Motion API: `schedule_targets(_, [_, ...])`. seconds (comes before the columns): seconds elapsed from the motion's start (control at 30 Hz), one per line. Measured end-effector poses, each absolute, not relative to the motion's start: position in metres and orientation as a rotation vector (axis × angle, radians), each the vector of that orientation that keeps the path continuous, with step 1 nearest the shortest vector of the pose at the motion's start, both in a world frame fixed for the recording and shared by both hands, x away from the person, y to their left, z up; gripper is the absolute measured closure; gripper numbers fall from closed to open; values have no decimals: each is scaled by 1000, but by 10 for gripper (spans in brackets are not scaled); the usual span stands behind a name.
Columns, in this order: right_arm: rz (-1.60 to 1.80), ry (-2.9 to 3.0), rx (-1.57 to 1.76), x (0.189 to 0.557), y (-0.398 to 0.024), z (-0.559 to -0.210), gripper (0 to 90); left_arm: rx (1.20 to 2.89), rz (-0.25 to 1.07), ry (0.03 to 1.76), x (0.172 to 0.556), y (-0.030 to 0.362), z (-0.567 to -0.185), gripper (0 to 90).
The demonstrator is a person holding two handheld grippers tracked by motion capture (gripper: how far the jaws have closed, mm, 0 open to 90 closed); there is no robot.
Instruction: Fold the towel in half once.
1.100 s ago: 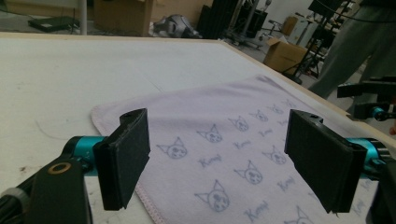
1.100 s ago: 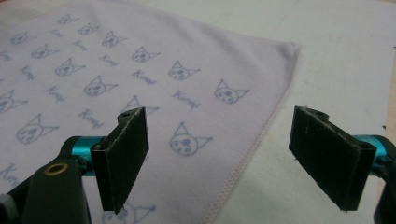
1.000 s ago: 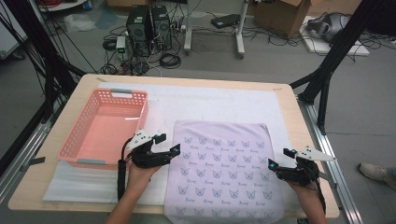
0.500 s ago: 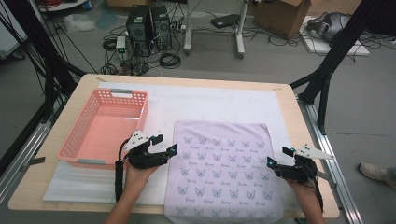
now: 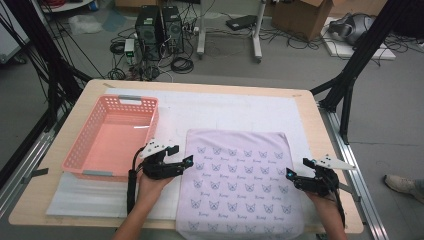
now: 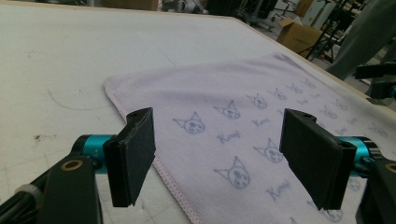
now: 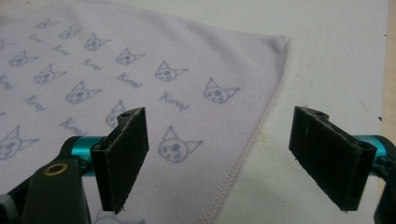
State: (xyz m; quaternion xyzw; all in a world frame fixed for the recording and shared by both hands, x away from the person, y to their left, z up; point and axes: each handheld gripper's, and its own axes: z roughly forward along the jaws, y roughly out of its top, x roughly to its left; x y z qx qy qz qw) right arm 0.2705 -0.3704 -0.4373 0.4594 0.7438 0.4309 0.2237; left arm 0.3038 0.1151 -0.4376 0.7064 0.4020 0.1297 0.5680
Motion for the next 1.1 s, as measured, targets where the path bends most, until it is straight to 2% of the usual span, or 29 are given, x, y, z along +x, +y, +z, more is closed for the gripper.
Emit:
schedule_targets(0.27, [1109, 2117, 1301, 287, -364, -443, 233, 1759, 284, 1050, 321, 105, -442, 278])
schedule_targets(0.37, [1059, 2132, 1321, 296, -363, -443, 244, 1721, 283, 1073, 329, 102, -445, 313])
schedule_targets(0.47, [1041, 2118, 1350, 309, -362, -442, 252, 1817, 274, 1138, 343, 96, -449, 328])
schedule_targets(0.63, [976, 2133, 1395, 328, -359, -443, 278, 1838, 314, 1170, 355, 89, -452, 359])
schedule_targets(0.8, [936, 2158, 1394, 336, -354, -447, 331, 1865, 369, 1190, 355, 84, -453, 444])
schedule_targets(0.93, [942, 2162, 1379, 337, -352, -446, 496, 1968, 508, 1149, 352, 74, -451, 571])
schedule_targets(1.03, [949, 2172, 1386, 338, -352, -444, 680, 1949, 492, 1168, 353, 74, -451, 636])
schedule_targets(1.07, [959, 2178, 1393, 338, -352, -444, 767, 1938, 491, 1182, 353, 75, -451, 662])
schedule_targets(1.1, [973, 2184, 1409, 339, -353, -443, 820, 1932, 484, 1189, 354, 76, -451, 719])
